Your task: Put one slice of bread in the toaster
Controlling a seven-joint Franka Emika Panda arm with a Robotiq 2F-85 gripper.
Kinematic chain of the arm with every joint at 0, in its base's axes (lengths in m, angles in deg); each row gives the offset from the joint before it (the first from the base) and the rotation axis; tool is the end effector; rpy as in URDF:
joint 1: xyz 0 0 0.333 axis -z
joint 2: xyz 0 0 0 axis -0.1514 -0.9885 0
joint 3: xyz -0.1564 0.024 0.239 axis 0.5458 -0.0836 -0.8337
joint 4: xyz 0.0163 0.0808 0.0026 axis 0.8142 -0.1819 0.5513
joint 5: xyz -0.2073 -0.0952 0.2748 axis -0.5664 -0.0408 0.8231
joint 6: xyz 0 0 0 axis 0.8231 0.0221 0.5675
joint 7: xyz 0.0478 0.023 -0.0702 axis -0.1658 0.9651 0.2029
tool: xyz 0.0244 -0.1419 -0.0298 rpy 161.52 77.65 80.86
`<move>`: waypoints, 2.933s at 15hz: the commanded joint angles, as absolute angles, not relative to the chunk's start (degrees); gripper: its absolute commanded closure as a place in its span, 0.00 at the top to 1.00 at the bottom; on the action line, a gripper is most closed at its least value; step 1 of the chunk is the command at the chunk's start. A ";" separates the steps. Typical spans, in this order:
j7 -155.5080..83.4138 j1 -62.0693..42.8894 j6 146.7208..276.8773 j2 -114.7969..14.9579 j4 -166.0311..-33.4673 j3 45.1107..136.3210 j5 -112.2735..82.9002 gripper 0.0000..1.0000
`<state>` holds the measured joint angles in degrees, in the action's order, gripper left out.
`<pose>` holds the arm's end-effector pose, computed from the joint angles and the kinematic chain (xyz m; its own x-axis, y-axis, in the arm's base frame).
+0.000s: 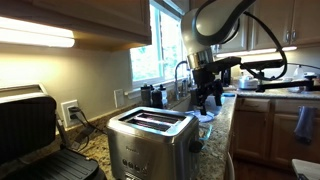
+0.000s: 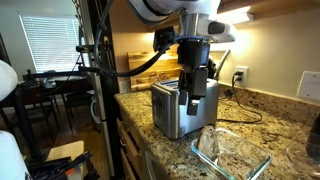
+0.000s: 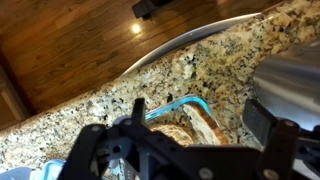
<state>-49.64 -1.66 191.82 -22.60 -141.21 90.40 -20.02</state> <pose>0.4191 -0.0930 0.3520 0.8992 -0.4239 -0.1083 -0.4067 -0.9012 0.1499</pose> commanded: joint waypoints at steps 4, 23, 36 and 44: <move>-48.52 -1.72 191.01 -24.47 -139.77 90.64 -19.66 1.00; -47.99 -2.06 188.95 -33.33 -132.71 91.17 -19.81 1.00; -42.22 -2.30 185.60 -37.23 -128.88 91.53 -16.05 1.00; -39.67 -2.47 185.60 -37.47 -129.06 91.39 -13.79 1.00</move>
